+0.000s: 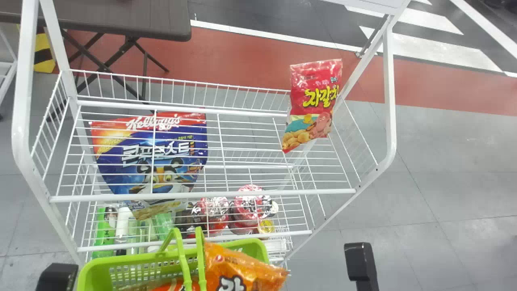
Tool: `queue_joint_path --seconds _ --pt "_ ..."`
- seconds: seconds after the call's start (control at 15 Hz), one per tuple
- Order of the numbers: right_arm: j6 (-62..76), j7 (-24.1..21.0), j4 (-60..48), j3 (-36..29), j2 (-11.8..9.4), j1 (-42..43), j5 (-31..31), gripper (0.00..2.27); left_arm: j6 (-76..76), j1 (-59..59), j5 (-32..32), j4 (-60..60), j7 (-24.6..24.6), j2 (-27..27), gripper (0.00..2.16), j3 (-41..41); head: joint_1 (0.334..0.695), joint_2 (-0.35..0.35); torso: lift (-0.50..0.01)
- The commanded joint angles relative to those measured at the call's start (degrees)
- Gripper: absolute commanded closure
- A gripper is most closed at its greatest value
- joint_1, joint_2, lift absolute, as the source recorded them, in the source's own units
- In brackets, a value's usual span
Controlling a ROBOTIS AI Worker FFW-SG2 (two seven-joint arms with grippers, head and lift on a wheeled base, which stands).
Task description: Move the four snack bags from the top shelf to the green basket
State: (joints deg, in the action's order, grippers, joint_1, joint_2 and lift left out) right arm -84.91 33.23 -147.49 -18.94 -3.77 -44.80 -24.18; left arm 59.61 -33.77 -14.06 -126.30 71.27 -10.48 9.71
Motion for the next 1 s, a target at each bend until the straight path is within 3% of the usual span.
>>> queue_joint_path --seconds 0.0,0.33,0.53,0.6,0.73,0.8,0.93 --pt "0.4 -0.1 1.6 1.5 -0.6 0.4 3.4 2.02 0.1 0.0 0.0 -0.2 0.1 0.0 2.08 0.1 0.695 -0.35 0.0" --pt "5.1 -0.3 6.0 4.4 -0.5 3.9 4.3 2.0 0.3 -0.2 0.4 -0.7 0.0 -0.1 2.08 1.3 0.695 -0.35 0.0" --pt "5.0 0.2 5.9 8.2 -1.1 2.8 5.5 1.74 0.3 -0.2 0.5 -0.8 -0.4 -0.2 2.08 1.5 0.695 -0.35 0.0" --pt "5.1 1.3 5.8 8.1 -1.2 2.5 5.4 1.43 0.3 -0.3 0.5 -1.0 -0.4 -0.2 2.08 1.3 0.695 -0.35 0.0" --pt "5.5 2.4 4.7 6.6 -1.2 1.7 4.8 0.18 0.3 -0.4 0.5 -1.1 -0.3 -0.4 2.08 1.1 0.695 -0.35 0.0" --pt "5.5 2.5 4.2 5.1 -1.2 1.6 3.9 0.0 0.3 -0.4 0.4 -1.1 -0.3 -0.3 2.08 1.1 0.695 -0.35 0.0" --pt "8.1 2.5 4.1 3.3 -0.5 2.1 3.3 0.01 0.3 -0.4 0.5 -1.1 -0.3 -0.2 2.08 1.5 0.695 -0.35 0.0"
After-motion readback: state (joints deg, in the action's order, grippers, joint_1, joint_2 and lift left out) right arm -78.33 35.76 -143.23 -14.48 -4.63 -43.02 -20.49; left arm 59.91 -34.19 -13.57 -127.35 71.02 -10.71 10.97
